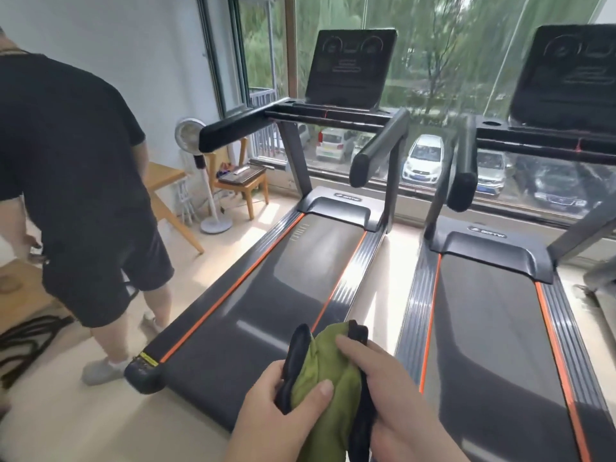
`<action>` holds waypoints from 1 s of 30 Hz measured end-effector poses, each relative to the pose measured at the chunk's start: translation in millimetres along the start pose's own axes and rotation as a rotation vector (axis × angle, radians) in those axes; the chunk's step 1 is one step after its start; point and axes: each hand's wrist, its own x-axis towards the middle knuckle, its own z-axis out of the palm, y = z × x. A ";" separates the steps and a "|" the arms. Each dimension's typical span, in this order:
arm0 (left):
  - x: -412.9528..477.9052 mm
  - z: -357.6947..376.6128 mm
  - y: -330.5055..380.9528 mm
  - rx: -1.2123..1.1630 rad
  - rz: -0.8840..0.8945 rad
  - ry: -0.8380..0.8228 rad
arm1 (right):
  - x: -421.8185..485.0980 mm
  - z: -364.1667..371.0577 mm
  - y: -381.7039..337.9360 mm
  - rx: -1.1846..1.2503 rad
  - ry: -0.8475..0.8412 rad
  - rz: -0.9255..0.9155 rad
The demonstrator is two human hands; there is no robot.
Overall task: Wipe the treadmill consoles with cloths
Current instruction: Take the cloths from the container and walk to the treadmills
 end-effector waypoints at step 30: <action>531.2 -258.2 126.5 0.042 0.250 -0.366 | 395.3 379.7 -131.4 0.044 0.133 -0.297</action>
